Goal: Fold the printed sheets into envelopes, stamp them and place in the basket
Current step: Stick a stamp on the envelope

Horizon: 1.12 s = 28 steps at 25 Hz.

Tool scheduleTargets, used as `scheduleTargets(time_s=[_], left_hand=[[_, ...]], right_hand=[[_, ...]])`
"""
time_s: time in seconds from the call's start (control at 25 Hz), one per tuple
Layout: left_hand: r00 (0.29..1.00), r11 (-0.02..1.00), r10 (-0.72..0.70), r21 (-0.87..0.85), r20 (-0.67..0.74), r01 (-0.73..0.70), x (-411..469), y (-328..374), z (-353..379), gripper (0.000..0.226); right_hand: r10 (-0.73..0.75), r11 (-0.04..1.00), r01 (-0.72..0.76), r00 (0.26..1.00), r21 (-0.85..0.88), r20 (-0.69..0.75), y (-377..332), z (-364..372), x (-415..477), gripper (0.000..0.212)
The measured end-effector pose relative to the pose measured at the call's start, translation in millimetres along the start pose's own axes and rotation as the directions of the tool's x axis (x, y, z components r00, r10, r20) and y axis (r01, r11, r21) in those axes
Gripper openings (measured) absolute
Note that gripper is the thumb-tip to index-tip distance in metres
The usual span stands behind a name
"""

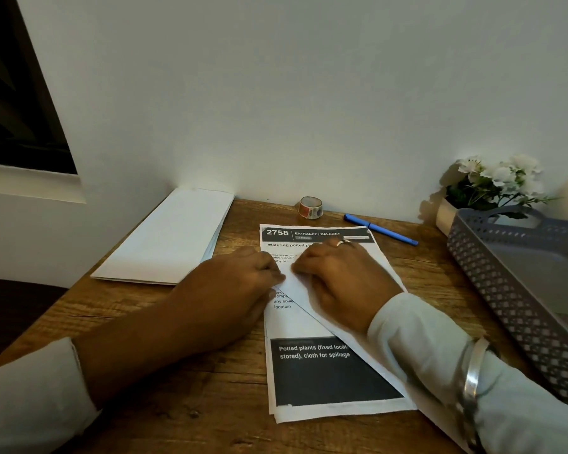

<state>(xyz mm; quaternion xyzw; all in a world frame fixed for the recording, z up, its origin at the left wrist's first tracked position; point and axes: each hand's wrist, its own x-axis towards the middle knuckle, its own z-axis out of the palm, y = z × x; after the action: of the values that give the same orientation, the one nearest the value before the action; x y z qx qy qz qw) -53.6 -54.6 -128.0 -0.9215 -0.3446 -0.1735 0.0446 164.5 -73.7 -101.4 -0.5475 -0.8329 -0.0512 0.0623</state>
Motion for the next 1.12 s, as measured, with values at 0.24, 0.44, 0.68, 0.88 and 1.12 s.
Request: scheduleTargets(time_s=[0.24, 0.44, 0.68, 0.88, 1.12], left_hand=[[1.0, 1.0, -0.003, -0.015, 0.006, 0.003, -0.5, 0.7, -2.0, 0.046], [0.999, 0.999, -0.034, -0.027, 0.04, 0.036, 0.6, 1.4, -4.0, 0.044], [0.999, 0.999, -0.022, -0.025, 0.045, 0.023, 0.8, 3.0, -4.7, 0.047], [0.999, 0.996, 0.044, 0.082, 0.032, -0.046, 37.0, 11.1, 5.7, 0.04], [0.998, 0.997, 0.053, 0.047, 0.019, -0.054, 39.9, 10.0, 9.9, 0.041]], right_hand=[[0.104, 0.995, -0.104, 0.994, 0.004, -0.042, 25.9, 8.3, 8.1, 0.042], [-0.009, 0.998, 0.008, 1.0, 0.062, 0.018, 8.3, 12.2, 6.2, 0.043], [0.183, 0.979, -0.18, 0.983, 0.098, -0.021, 34.7, 11.9, 13.3, 0.036], [0.143, 0.977, -0.139, 0.99, 0.16, -0.015, 34.7, 7.9, 13.3, 0.039], [0.134, 0.976, -0.124, 0.99, 0.178, -0.043, 36.2, 6.3, 9.4, 0.039]])
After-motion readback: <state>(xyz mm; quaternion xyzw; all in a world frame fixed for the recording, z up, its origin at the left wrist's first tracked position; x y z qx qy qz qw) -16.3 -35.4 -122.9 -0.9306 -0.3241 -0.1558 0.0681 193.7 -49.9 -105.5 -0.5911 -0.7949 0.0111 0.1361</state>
